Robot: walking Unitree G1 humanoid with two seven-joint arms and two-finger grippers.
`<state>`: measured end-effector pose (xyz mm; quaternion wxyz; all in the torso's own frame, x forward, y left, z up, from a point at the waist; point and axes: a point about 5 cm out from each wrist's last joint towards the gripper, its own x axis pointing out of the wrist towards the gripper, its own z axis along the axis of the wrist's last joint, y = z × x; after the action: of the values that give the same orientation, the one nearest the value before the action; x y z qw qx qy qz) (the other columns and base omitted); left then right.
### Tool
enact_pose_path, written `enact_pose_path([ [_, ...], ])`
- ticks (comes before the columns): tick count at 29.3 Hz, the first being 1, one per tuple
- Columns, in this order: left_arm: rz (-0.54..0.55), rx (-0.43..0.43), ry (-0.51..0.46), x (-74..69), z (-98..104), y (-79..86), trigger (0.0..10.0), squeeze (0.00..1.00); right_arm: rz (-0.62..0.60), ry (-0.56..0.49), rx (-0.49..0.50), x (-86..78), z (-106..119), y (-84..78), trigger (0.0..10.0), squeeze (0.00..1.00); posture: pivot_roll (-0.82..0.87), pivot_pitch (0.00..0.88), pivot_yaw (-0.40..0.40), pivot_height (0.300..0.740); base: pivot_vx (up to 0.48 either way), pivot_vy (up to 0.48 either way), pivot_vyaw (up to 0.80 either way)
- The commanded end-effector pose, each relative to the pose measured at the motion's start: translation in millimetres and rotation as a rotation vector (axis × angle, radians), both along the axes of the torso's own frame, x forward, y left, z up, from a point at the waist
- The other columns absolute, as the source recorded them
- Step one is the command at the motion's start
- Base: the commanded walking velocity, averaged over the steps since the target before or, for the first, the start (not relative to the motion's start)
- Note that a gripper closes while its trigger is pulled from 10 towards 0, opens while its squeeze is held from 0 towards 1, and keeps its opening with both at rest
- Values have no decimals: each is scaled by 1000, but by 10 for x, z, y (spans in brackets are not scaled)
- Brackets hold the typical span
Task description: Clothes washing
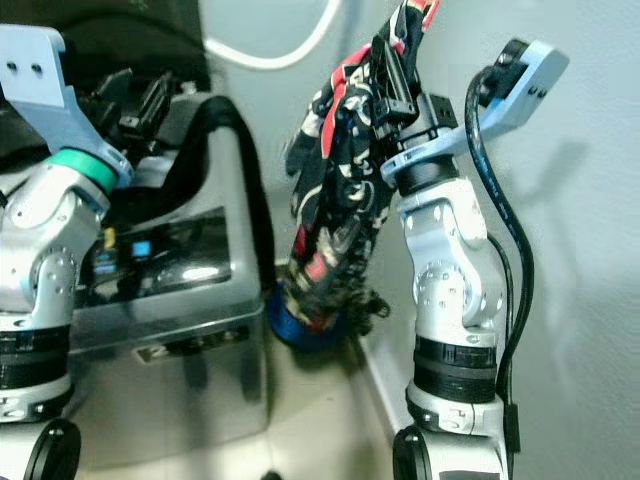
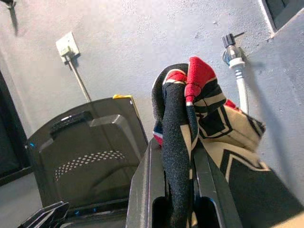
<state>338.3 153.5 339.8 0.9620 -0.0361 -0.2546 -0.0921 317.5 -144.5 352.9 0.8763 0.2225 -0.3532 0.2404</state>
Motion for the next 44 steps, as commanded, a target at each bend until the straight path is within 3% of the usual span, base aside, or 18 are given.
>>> enact_pose_path([
  [1,-5,-8,1,-10,-6,13,10000,0,0,-41,2,-40,57,24,10000,0,28,109,54,740,0,480,0],
  [12,4,-5,8,5,-23,24,10000,0,1,-43,-10,-43,47,50,10000,0,27,113,56,740,0,473,0],
  [28,5,22,9,4,-33,-2,10000,0,6,-51,-21,-64,45,70,10000,0,26,116,59,740,0,0,0],
  [30,5,25,11,6,-39,-6,10000,0,-7,-54,-49,-63,32,86,10000,0,26,115,59,740,0,0,0],
  [31,15,59,4,4,-44,-10,10000,0,-45,-70,-131,-66,8,144,10000,0,27,117,59,740,0,0,0],
  [34,7,124,-20,-16,-40,-24,10000,0,-61,-100,-194,-86,18,203,10000,0,30,118,57,740,0,0,0],
  [36,-15,156,-38,-38,-36,-34,10000,0,-66,-120,-223,-99,39,227,10000,0,30,118,57,740,0,0,0],
  [37,-112,220,-71,-133,-21,-55,10000,0,-47,-172,-261,-133,143,265,10000,0,34,118,57,740,0,0,0],
  [40,-182,234,-78,-185,-15,-76,10000,0,-33,-199,-272,-147,211,280,10000,0,33,117,55,740,0,0,0],
  [41,-292,235,-84,-284,-5,-112,10000,0,-8,-232,-270,-151,325,293,10000,0,31,116,52,740,0,0,0],
  [42,-292,235,-84,-284,-5,-112,10000,0,-8,-232,-270,-151,325,293,10000,0,31,116,52,740,0,0,0],
  [43,-428,237,-79,-413,-12,-162,10000,0,17,-279,-264,-151,487,306,10000,0,33,113,48,740,0,0,0],
  [44,-428,237,-79,-413,-12,-162,10000,0,17,-279,-264,-151,487,306,10000,0,33,113,48,740,0,0,0],
])
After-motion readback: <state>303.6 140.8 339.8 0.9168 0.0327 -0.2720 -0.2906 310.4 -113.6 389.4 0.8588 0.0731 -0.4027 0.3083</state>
